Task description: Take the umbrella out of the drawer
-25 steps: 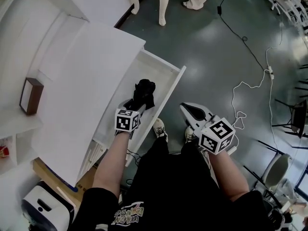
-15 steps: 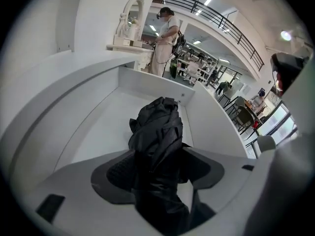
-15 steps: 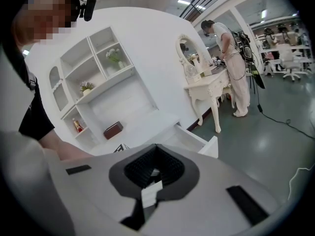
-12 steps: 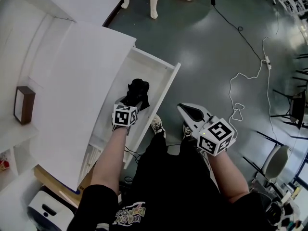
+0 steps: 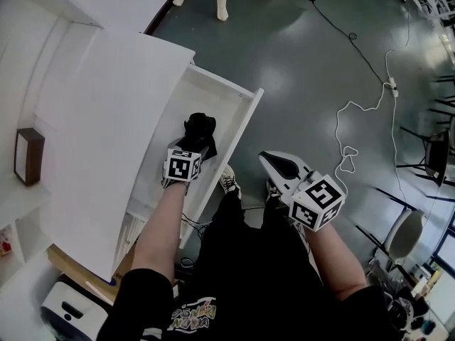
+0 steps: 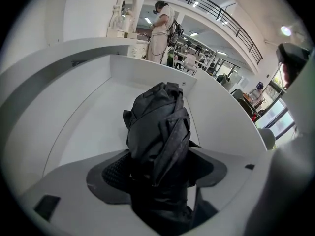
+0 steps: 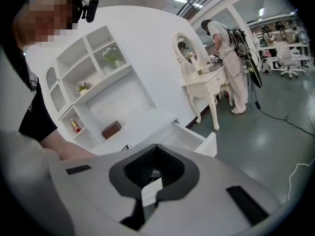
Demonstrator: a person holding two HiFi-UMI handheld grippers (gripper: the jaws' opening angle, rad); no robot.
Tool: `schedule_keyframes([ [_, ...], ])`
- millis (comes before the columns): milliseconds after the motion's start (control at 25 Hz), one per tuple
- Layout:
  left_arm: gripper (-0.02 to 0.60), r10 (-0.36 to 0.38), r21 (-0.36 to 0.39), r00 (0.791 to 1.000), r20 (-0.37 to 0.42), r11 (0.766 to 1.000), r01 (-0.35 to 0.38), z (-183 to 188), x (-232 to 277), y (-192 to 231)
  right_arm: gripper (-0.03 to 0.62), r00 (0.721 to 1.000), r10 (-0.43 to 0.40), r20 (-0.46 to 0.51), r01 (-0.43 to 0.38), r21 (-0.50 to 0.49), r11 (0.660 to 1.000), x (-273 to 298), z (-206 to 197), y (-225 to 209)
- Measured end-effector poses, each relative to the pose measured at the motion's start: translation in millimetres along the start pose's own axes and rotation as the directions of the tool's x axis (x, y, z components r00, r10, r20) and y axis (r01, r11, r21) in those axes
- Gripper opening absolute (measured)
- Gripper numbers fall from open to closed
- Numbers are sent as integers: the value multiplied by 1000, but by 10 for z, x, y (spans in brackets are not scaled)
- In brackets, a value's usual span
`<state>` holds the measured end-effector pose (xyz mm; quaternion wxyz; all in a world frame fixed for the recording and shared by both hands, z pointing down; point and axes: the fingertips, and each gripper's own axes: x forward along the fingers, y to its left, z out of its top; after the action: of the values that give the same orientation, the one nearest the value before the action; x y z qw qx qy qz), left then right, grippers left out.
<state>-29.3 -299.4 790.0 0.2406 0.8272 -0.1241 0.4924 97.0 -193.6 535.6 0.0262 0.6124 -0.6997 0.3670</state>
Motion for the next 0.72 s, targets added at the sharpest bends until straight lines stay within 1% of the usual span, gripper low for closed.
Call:
schedule_keyframes([
  [200,334,15,19,1000,-14,1000,-15,-23,47,7,3,1000,-2,-6,2,10,1000,-11,-68,-17],
  [480,334,82,82,997,-18,993,-80,-18,69,16,3,1000,-9,-6,9,28,1000,-38,-136,-13],
  [720,336,125,116,992,-8,985,-124,-10,77,13,3,1000,-3,-10,4,30,1000,-55,-217,18],
])
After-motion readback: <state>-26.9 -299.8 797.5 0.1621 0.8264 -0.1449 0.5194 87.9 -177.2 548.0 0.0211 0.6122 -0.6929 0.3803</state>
